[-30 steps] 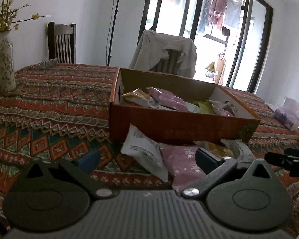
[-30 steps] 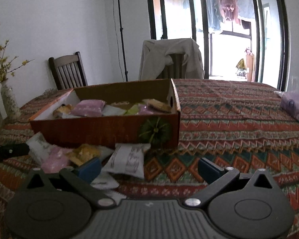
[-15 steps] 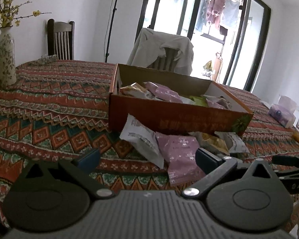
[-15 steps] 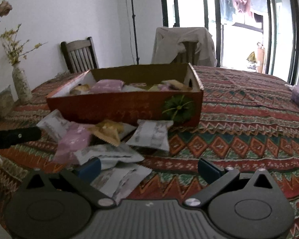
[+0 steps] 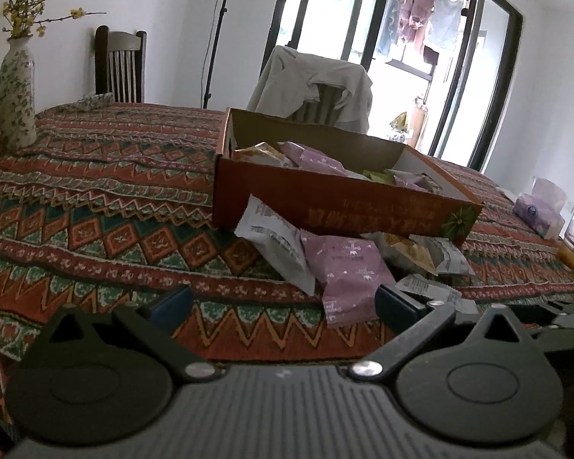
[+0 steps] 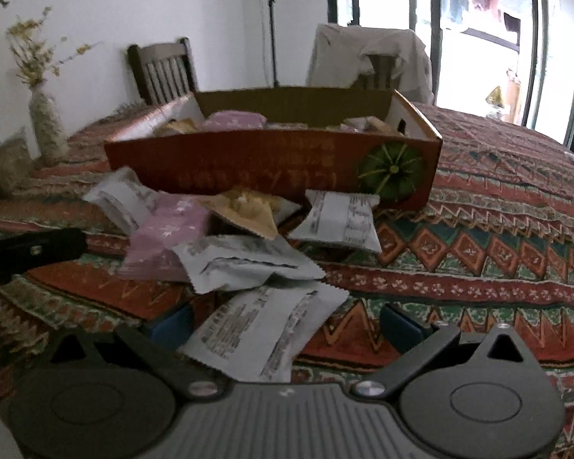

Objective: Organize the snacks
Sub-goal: 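Withdraw both grippers from the box back toward the snack pile, then grasp a white wrapper packet with the right gripper while the left grasps a pink packet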

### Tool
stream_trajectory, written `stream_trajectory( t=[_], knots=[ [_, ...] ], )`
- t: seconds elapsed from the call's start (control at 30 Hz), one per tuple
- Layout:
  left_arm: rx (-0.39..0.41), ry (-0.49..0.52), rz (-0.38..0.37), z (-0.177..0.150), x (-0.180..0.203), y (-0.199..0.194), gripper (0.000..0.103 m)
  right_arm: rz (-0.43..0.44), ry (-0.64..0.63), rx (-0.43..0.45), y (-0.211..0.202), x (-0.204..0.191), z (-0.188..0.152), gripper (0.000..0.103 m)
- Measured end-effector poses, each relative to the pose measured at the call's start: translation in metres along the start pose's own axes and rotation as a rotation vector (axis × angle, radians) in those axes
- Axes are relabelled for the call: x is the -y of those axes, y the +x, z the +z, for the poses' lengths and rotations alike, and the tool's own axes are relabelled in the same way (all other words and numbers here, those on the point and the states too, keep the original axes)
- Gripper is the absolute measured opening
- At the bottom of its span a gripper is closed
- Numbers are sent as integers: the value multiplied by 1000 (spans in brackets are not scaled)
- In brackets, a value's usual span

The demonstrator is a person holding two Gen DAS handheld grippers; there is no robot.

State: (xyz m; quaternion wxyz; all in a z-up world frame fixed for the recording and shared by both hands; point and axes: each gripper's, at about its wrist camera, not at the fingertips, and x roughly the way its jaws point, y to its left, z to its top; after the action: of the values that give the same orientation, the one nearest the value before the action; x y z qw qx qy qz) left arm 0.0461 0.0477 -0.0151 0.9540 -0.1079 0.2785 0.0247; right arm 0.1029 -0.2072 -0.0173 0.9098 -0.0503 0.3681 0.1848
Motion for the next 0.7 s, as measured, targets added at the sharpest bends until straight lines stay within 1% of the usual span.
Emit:
stream_trajectory(
  t=[0.07, 0.2, 0.27, 0.3, 0.33, 0.37, 0.43, 0.47, 0.6, 0.7],
  knots=[
    [0, 1, 0, -1, 0, 0, 103, -34, -11, 6, 3, -4, 0, 103],
    [-3, 3, 1, -4, 2, -2, 103, -34, -2, 27, 2, -3, -3, 102],
    [-4, 3, 2, -5, 3, -2, 103, -29, -6, 41, -2, -1, -5, 97],
    [-5, 2, 2, -5, 3, -2, 103, -27, -9, 50, -4, 1, -6, 90],
    [-7, 1, 1, -5, 4, -2, 103, -25, -11, 57, -6, 2, -7, 81],
    [-10, 2, 0, -5, 4, -1, 103, -22, -16, 64, -8, 4, -8, 77],
    [-14, 5, -5, -6, 6, 1, 103, -15, -20, 75, -12, 8, -10, 58],
    [-16, 7, -8, -6, 7, 1, 103, -15, -19, 79, -14, 11, -10, 53],
    [-16, 14, -14, -7, 10, 2, 103, -12, -21, 91, -21, 19, -16, 45],
    [-16, 11, -11, -7, 10, 2, 103, -17, 6, 107, -25, 27, -19, 42]
  ],
)
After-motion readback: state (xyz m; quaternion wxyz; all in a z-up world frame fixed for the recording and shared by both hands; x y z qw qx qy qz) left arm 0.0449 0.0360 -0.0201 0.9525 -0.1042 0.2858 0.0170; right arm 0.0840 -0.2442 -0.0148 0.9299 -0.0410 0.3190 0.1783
